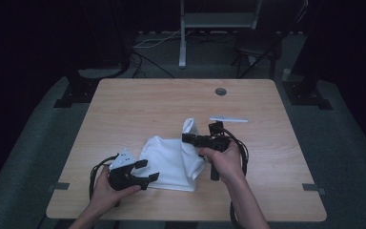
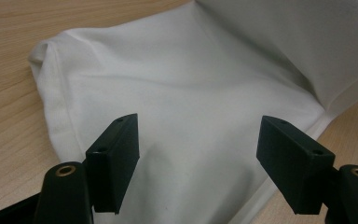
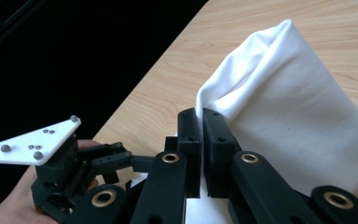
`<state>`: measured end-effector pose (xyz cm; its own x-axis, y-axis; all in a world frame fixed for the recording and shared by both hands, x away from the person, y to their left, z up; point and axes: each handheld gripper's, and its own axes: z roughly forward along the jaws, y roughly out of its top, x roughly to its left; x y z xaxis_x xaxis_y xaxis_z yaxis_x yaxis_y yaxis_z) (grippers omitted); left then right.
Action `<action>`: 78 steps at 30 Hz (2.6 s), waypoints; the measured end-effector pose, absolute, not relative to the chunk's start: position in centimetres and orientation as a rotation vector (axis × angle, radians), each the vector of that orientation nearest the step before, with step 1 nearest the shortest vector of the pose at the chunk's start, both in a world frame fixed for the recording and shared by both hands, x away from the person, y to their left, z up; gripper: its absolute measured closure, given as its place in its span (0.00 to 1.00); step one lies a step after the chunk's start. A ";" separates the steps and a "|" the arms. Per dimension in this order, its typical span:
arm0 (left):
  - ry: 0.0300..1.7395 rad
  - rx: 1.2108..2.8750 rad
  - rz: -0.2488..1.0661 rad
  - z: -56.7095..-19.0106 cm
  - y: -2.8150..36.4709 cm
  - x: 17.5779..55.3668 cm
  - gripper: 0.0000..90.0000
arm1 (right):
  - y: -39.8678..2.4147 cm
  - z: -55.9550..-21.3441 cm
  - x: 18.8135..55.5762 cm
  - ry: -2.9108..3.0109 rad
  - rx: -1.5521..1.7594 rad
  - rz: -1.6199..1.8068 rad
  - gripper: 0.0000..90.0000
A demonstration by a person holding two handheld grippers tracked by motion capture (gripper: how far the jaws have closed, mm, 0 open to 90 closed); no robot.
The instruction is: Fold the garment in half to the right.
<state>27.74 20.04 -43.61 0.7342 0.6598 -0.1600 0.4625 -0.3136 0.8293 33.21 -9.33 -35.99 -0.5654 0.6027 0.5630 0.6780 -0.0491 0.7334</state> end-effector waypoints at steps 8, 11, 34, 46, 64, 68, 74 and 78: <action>0.853 1.974 0.253 -43.7 19.9 27.8 0.33 | -7.2 -36.1 33.6 -2.126 -1.403 -1.678 0.97; 0.852 1.977 0.249 -43.7 19.9 27.8 0.33 | -6.5 -36.4 33.8 -2.121 -1.395 -1.668 0.97; 0.839 2.005 0.211 -44.1 19.7 27.8 0.33 | -2.1 -36.1 34.9 -2.111 -1.329 -1.651 0.97; 0.812 2.014 0.215 -44.0 19.7 27.4 0.33 | -0.1 -36.7 35.9 -2.094 -1.371 -1.609 0.93; 0.834 1.968 0.228 -43.4 21.3 26.8 0.33 | -3.4 -38.2 35.7 -2.228 -1.459 -1.464 0.77; 0.842 1.970 0.232 -43.4 21.4 27.0 0.33 | -5.2 -39.4 35.3 -2.275 -1.499 -1.372 0.75; 0.834 1.972 0.228 -43.4 21.0 27.0 0.33 | -6.4 -41.0 34.9 -2.291 -1.504 -1.310 0.73; 0.831 1.968 0.232 -43.2 21.0 26.9 0.33 | -6.8 -41.6 34.8 -2.292 -1.526 -1.297 0.73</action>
<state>26.91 21.01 -43.19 0.7508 0.6379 -0.1711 0.4573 -0.3152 0.8316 34.80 -6.84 -41.56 -0.4938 0.7115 0.4999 0.7948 0.1360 0.5915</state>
